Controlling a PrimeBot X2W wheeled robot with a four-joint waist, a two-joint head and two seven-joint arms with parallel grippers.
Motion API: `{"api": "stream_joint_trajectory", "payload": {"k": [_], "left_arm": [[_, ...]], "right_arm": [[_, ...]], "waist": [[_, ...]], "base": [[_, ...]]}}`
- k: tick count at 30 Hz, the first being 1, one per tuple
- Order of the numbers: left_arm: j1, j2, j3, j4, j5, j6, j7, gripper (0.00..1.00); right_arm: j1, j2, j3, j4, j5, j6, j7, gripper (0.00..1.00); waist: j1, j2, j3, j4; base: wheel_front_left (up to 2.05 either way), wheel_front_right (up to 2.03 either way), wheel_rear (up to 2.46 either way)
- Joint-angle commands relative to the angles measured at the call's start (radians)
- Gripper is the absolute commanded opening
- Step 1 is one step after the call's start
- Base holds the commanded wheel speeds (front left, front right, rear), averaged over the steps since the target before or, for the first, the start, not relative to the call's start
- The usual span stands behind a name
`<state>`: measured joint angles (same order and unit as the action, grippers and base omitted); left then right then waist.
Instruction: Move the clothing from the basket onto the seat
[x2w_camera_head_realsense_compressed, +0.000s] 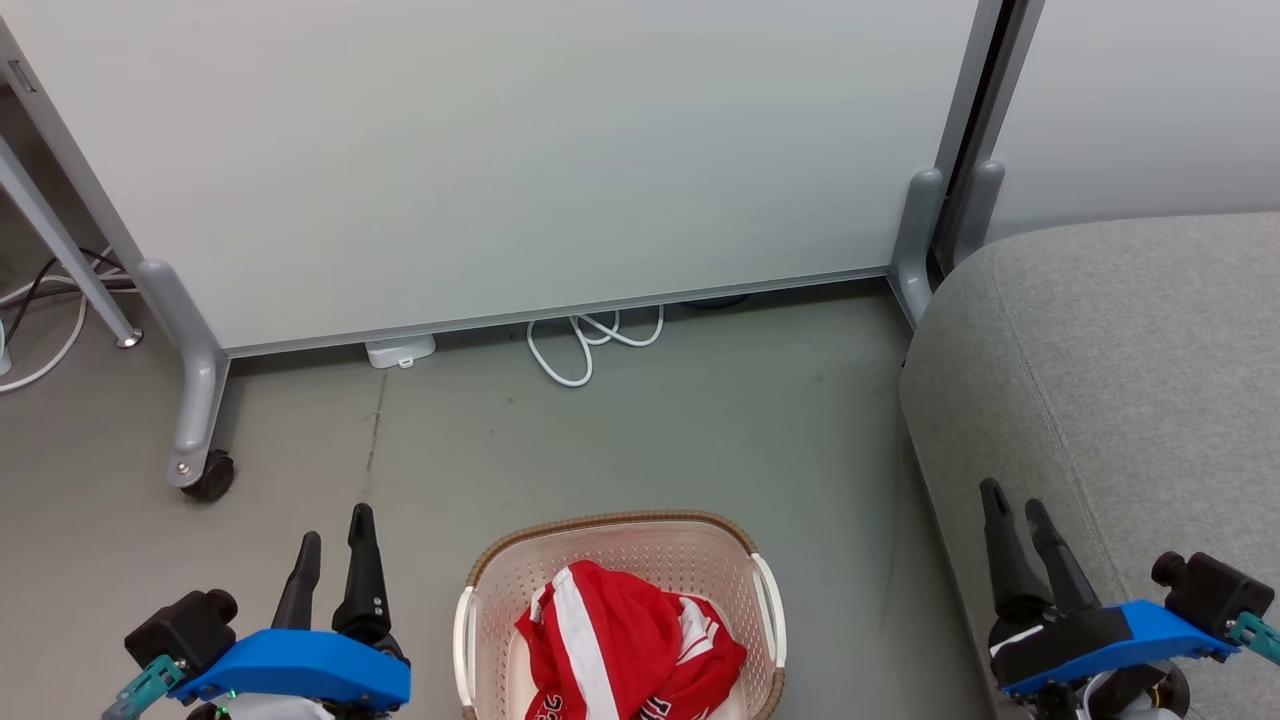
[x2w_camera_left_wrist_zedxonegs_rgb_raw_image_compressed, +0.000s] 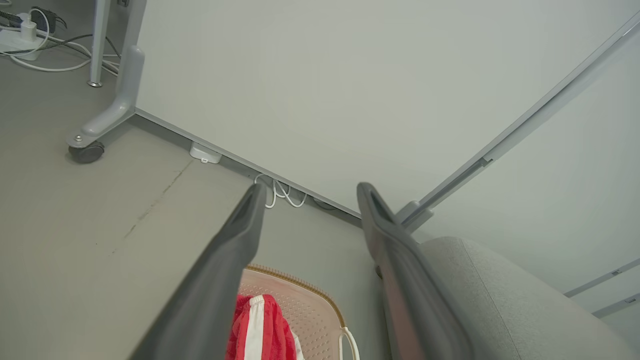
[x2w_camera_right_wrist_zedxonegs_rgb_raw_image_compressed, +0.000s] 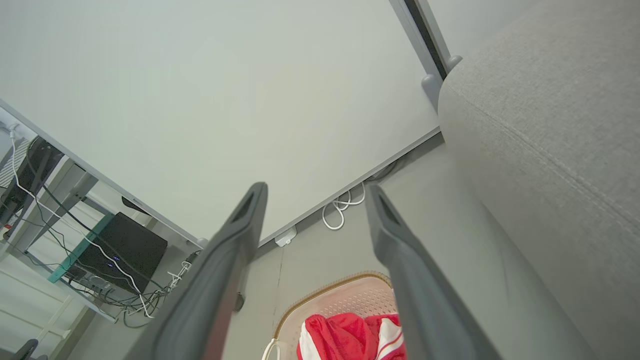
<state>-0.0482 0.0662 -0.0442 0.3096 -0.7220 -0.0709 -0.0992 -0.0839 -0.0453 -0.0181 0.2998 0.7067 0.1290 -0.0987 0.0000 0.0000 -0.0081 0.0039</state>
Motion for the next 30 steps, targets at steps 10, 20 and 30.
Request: {"api": "stream_joint_trajectory", "payload": {"k": [10, 20, 30], "left_arm": [[-0.021, 0.018, -0.024, 0.003, 0.144, 0.011, -0.037, 1.00], [-0.021, 0.024, -0.040, 0.020, 0.249, 0.014, -0.063, 1.00], [-0.021, 0.022, -0.043, 0.034, 0.328, 0.015, -0.088, 1.00]], "right_arm": [[-0.021, -0.005, 0.010, -0.005, -0.146, 0.002, -0.038, 1.00], [-0.020, -0.006, -0.001, 0.001, -0.254, 0.002, -0.064, 1.00], [-0.022, -0.006, 0.000, 0.012, -0.354, 0.002, -0.084, 1.00]], "waist": [[0.0000, 0.0000, 0.000, -0.002], [0.0000, 0.0000, 0.000, -0.003], [0.0000, 0.0000, -0.002, -0.004]], "base": [[0.00, 0.00, 0.00], [0.00, 0.00, 0.00], [0.00, 0.00, 0.00]]}}
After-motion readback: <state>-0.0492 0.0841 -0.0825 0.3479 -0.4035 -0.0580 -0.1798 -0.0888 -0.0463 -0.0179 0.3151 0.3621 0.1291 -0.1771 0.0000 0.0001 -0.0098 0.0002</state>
